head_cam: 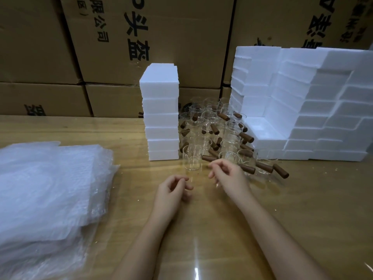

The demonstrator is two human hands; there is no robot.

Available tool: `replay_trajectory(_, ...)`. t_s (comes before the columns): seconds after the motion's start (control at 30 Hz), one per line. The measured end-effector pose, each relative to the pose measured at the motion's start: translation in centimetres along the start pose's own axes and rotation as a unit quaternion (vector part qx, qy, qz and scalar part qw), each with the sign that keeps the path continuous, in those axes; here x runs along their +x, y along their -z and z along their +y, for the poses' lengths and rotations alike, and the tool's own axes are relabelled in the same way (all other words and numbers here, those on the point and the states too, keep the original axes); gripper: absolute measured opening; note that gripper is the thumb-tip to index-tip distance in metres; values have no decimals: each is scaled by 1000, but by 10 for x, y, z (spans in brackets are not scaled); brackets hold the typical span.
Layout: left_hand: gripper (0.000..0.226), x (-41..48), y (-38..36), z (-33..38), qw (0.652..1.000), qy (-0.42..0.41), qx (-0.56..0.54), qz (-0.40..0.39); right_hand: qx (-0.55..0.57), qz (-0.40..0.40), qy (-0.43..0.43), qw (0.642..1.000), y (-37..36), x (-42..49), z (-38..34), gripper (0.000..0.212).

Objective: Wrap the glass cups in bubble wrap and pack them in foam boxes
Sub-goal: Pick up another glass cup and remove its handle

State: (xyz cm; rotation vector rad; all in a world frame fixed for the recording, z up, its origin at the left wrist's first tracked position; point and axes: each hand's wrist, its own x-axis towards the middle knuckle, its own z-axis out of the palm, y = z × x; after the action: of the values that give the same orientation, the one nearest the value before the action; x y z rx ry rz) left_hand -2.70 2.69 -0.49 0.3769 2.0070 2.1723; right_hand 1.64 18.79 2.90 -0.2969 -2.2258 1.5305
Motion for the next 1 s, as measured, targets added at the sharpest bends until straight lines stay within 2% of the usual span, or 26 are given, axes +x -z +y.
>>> replay_trajectory(0.07, 19, 2, -1, -1, 1000, 14, -22, 9, -134, 83, 25, 987, 15, 2, 7, 11)
replay_trajectory(0.13, 18, 3, -1, -2, 1000, 17, -22, 6, -278, 153, 37, 948, 24, 2, 18, 16)
replay_trajectory(0.2, 18, 2, -1, -2, 1000, 15, -15, 3, -388, 174, 5, 905, 32, 2, 29, 29)
replay_trajectory(0.27, 19, 2, -1, -2, 1000, 13, -7, 1, -434, 182, -34, 882, 37, 3, 36, 37)
replay_trajectory(0.37, 20, 1, -1, 1, 1000, 11, -5, 2, -432, 190, -52, 880, 41, 4, 43, 36)
replay_trajectory(0.53, 19, 0, 0, 5, 1000, 11, -8, 8, -327, 197, -68, 922, 45, 7, 50, 29)
replay_trajectory(0.63, 20, 0, 1, 5, 1000, 7, -13, 20, -304, 196, -73, 930, 47, 9, 54, 29)
replay_trajectory(0.83, 20, 1, 1, 5, 1000, 10, -11, 26, -276, 148, -25, 949, 46, 10, 60, 30)
replay_trajectory(1.0, 20, 2, 9, 8, 999, -40, 18, 16, -207, 212, 67, 953, 44, 4, 51, 27)
